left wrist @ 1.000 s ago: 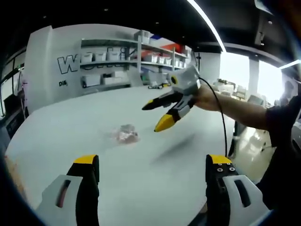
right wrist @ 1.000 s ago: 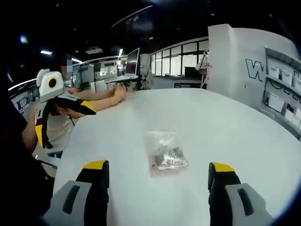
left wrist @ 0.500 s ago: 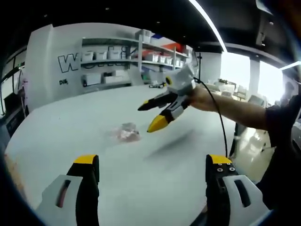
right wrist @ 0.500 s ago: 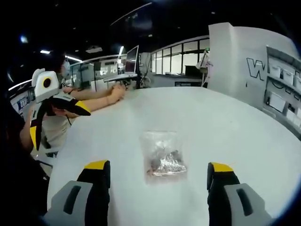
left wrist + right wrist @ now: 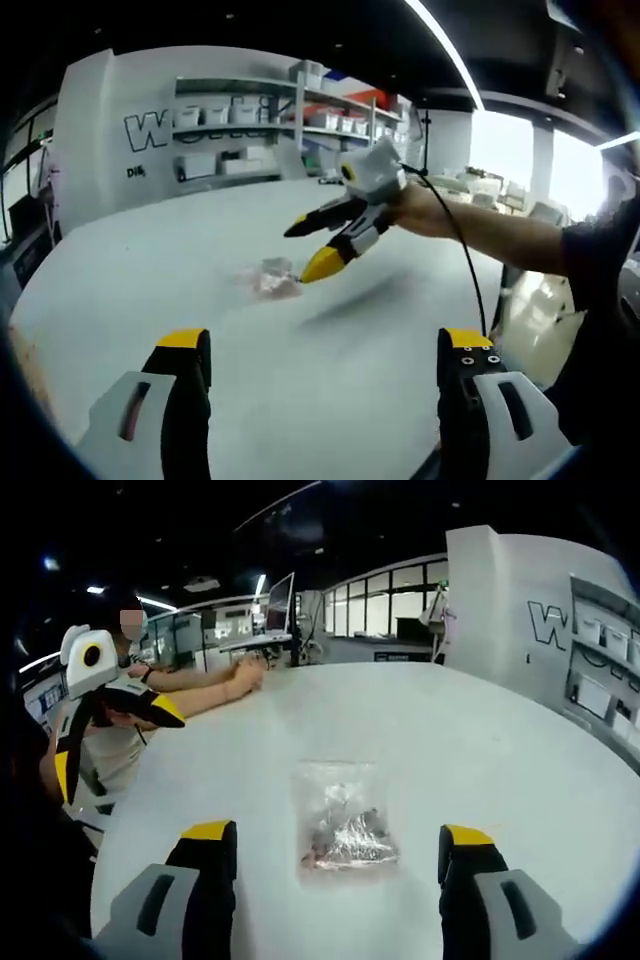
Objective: Open the resealable bag by pulling the two sides of the seal apart until the entire bag opening is separated and visibly accessible.
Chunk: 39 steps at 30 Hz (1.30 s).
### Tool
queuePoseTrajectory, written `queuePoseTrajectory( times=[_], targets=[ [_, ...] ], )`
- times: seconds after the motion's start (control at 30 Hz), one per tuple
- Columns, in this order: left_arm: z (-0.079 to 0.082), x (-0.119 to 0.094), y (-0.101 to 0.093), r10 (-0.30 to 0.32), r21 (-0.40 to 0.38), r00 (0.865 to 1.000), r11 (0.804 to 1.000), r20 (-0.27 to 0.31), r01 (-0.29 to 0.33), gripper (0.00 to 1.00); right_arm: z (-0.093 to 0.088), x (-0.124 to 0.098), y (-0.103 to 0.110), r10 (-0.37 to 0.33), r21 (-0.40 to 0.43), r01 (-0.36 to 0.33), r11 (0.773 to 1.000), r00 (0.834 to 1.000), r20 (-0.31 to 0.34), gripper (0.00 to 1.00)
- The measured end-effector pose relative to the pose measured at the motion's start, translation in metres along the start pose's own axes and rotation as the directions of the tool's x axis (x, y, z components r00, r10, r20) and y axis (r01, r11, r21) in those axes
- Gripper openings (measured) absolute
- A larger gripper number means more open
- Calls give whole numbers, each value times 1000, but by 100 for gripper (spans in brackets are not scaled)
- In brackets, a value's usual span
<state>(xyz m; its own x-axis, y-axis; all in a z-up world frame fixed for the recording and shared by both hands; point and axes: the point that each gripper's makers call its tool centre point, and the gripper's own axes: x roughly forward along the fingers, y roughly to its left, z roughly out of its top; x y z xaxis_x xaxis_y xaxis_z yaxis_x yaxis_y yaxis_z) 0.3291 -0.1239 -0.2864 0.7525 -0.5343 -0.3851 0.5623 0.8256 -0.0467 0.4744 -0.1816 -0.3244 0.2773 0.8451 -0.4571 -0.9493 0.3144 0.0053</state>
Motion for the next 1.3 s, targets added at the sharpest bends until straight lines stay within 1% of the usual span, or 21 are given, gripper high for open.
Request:
queuePoseTrajectory(
  times=[0.27, 0.47, 0.67, 0.83, 1.0, 1.3],
  targets=[
    [-3, 1, 2, 1, -5, 1000, 1000, -7, -2, 93, -3, 8, -3, 4, 3, -4, 1000, 1000, -6, 79],
    [-2, 1, 3, 2, -6, 1000, 1000, -4, -2, 93, -2, 14, -3, 5, -11, -5, 1000, 1000, -11, 77],
    [-3, 0, 6, 8, -11, 1000, 1000, -2, -8, 93, -5, 20, -2, 7, -32, -8, 999, 1000, -28, 71],
    [-3, 0, 8, 10, -11, 1000, 1000, -4, -10, 93, -2, 24, -2, 9, -36, -10, 999, 1000, -20, 68],
    [-4, -1, 9, 9, -11, 1000, 1000, -5, -9, 93, -1, 28, -1, 17, -39, -18, 999, 1000, -21, 63],
    [-6, -1, 10, 10, -12, 1000, 1000, -9, -10, 93, -10, 35, -3, 20, -34, -22, 999, 999, -50, 55]
  ],
)
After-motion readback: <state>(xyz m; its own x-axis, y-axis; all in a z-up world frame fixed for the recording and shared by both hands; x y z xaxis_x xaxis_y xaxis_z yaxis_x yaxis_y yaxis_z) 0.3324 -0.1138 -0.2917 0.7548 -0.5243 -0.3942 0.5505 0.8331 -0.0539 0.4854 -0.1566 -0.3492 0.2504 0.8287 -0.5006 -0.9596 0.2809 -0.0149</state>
